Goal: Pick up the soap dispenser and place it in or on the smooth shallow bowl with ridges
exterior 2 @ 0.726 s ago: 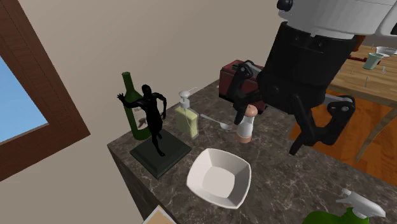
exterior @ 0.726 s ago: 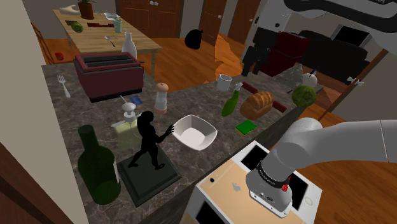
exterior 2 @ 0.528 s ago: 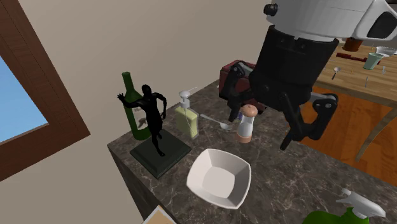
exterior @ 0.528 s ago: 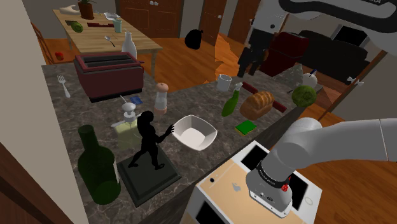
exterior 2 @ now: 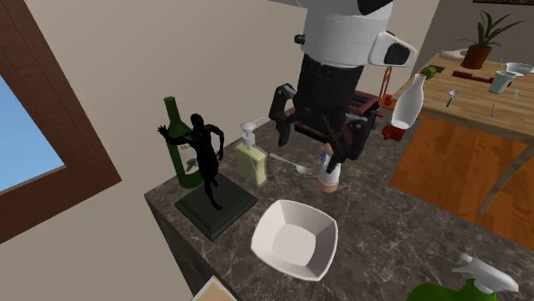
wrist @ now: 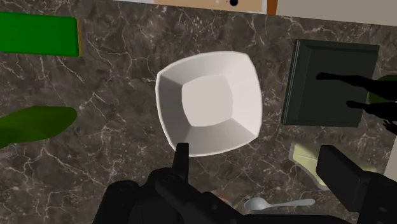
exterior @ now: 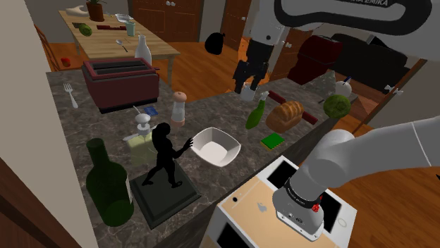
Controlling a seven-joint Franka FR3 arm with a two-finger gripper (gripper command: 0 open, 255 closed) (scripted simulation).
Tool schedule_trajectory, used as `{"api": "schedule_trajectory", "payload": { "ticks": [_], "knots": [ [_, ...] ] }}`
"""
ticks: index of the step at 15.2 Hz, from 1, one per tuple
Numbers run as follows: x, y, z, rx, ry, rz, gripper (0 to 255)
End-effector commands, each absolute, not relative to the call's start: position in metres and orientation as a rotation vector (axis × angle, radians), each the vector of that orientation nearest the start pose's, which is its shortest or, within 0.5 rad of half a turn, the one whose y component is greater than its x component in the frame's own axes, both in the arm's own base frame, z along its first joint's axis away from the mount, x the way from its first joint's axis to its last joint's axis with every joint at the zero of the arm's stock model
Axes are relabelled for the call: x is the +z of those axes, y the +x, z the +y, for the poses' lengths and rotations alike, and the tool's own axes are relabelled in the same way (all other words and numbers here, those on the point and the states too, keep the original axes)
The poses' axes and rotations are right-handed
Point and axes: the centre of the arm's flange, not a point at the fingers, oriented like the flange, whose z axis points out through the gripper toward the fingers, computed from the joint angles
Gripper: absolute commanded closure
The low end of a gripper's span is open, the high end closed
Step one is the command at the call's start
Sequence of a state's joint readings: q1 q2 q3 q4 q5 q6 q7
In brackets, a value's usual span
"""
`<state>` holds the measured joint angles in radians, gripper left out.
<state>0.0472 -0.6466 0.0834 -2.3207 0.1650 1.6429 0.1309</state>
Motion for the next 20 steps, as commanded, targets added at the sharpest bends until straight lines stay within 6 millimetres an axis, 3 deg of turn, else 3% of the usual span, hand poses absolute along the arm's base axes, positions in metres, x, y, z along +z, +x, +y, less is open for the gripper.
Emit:
{"api": "schedule_trajectory", "payload": {
  "ticks": [1,20],
  "knots": [
    [0.56,0.362,0.089,0.066,-3.029,0.053,0],
    [0.479,0.491,0.285,0.044,-3.02,0.078,0]
  ]
}}
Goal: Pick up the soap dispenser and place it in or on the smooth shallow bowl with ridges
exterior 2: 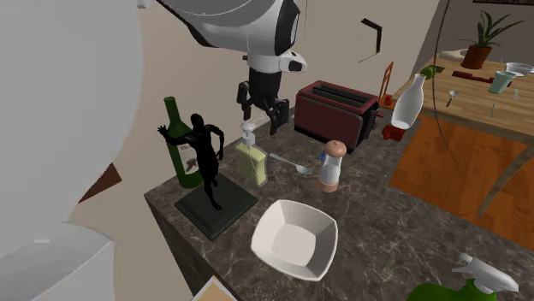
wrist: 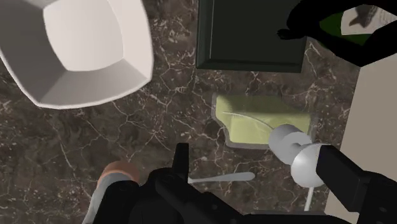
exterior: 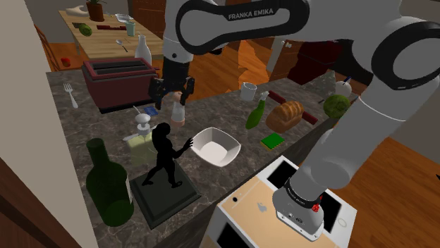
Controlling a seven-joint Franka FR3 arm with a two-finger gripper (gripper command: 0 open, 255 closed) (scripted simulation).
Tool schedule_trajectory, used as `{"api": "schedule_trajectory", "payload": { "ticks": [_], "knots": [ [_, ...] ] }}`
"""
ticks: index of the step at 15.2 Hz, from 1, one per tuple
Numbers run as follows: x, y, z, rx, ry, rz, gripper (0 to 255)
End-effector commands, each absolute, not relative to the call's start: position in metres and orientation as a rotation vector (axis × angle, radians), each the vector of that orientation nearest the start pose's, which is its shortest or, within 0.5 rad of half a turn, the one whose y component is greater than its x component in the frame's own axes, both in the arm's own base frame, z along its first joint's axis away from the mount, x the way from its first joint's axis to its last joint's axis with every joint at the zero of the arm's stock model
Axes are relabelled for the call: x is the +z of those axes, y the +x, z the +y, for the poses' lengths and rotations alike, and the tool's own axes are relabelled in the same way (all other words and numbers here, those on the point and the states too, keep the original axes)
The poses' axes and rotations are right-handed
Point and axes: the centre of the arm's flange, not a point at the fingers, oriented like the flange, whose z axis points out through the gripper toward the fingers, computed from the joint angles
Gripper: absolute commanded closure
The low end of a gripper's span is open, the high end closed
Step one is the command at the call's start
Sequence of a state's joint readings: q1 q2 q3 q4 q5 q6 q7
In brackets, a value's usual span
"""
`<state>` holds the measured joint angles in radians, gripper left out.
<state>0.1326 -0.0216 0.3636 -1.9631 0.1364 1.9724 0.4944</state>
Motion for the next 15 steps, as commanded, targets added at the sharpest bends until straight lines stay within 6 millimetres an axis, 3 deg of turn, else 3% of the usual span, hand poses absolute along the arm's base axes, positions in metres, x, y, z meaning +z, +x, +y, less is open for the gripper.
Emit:
{"api": "schedule_trajectory", "payload": {
  "ticks": [1,6,15],
  "knots": [
    [0.474,0.498,0.295,0.043,-3.02,0.08,0],
    [0.454,0.533,0.346,0.037,-3.017,0.086,0],
    [0.413,0.534,0.354,0.037,-3.017,0.087,0]
  ]
}}
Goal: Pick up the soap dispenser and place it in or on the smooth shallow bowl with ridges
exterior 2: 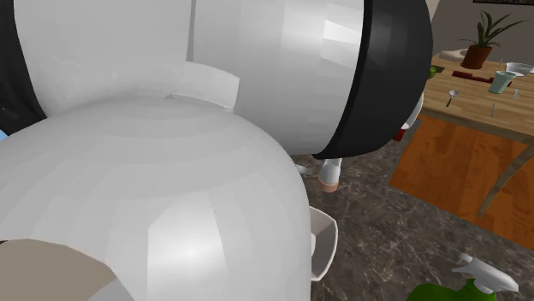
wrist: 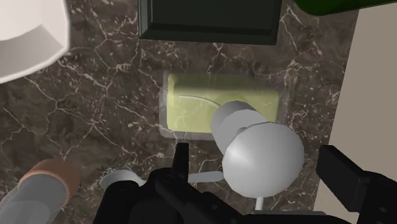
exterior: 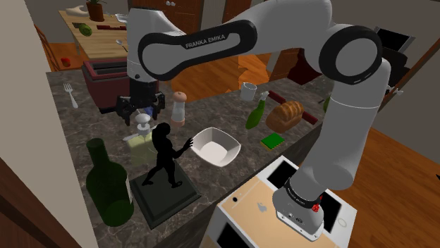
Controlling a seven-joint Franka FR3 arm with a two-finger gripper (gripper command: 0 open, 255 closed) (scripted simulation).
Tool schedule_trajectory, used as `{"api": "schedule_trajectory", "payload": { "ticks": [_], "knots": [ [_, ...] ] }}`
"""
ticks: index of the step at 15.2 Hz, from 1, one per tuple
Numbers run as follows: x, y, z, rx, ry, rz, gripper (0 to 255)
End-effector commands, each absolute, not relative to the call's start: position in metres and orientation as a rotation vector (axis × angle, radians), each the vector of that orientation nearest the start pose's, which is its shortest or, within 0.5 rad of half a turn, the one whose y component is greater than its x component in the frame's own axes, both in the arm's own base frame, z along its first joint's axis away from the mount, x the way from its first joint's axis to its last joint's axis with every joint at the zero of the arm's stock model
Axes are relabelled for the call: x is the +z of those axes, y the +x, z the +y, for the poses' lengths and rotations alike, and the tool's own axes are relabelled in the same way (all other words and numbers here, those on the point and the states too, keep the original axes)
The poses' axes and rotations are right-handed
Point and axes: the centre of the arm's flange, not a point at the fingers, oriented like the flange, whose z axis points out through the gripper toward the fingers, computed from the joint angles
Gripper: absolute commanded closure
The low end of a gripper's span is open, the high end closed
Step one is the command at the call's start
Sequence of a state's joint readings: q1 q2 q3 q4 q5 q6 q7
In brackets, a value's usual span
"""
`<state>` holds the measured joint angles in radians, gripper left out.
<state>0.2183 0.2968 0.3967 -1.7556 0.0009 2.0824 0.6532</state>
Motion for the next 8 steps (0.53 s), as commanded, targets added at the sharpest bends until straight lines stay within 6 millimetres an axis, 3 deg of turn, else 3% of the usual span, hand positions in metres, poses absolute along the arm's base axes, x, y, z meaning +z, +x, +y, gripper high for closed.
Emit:
{"api": "schedule_trajectory", "payload": {
  "ticks": [1,7,8],
  "knots": [
    [0.4127,0.5336,0.3539,0.037,-3.017,0.087,0],
    [0.4128,0.5336,0.3539,0.037,-3.017,0.087,0],
    [0.4128,0.5336,0.3539,0.037,-3.017,0.087,255]
  ]
}}
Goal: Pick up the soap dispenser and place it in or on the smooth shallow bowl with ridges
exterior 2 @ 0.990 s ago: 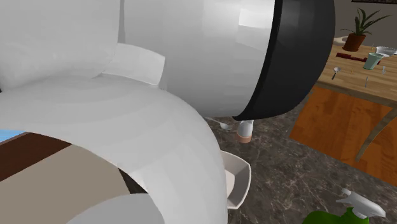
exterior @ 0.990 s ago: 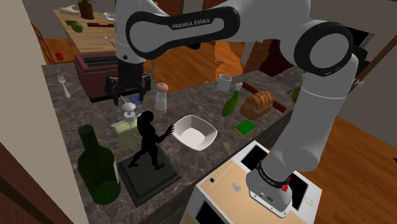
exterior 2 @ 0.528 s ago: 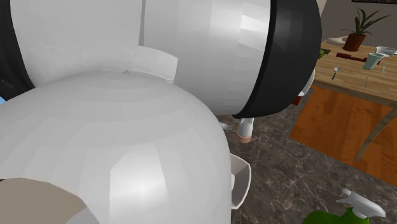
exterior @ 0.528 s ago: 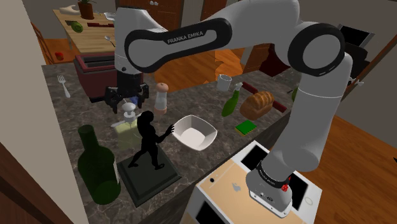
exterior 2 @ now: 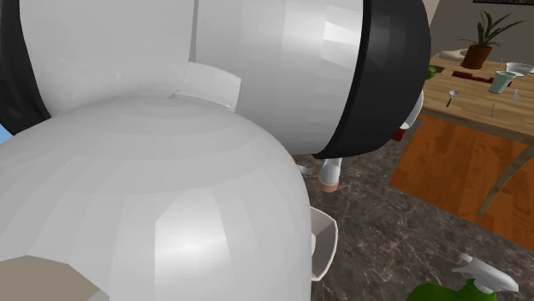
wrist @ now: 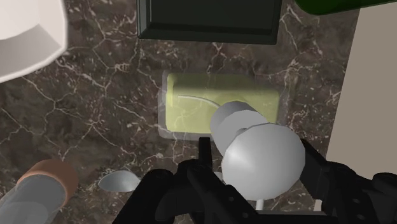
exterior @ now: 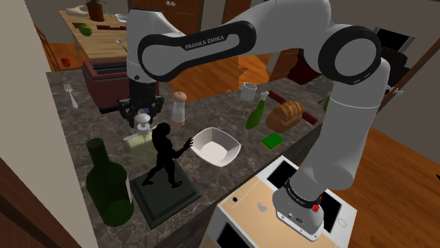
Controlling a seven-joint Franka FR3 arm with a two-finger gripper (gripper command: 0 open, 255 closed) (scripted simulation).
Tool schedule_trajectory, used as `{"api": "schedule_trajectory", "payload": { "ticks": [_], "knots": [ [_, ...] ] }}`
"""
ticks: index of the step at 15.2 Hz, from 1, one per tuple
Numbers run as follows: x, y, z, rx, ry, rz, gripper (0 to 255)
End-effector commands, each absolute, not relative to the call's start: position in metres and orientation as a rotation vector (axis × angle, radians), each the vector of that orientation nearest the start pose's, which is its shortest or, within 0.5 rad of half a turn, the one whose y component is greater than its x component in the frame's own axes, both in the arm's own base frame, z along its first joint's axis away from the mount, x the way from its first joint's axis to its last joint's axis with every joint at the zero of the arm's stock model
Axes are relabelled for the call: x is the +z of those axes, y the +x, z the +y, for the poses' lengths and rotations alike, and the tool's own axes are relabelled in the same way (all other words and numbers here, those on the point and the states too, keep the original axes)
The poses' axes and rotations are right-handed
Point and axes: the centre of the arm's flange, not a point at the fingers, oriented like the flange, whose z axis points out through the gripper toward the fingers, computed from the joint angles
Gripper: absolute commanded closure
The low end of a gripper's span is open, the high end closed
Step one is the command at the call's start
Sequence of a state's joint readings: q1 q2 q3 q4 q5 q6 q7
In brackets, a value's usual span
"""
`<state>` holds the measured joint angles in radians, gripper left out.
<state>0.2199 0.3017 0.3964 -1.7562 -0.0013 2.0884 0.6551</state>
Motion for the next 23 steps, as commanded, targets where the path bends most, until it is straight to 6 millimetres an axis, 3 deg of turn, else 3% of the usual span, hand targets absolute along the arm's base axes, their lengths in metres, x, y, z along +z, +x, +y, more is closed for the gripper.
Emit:
{"api": "schedule_trajectory", "payload": {
  "ticks": [1,9,23],
  "knots": [
    [0.413,0.534,0.354,0.037,-3.017,0.087,255],
    [0.413,0.534,0.354,0.037,-3.017,0.087,255],
    [0.487,0.534,0.354,0.037,-3.017,0.087,255]
  ]
}}
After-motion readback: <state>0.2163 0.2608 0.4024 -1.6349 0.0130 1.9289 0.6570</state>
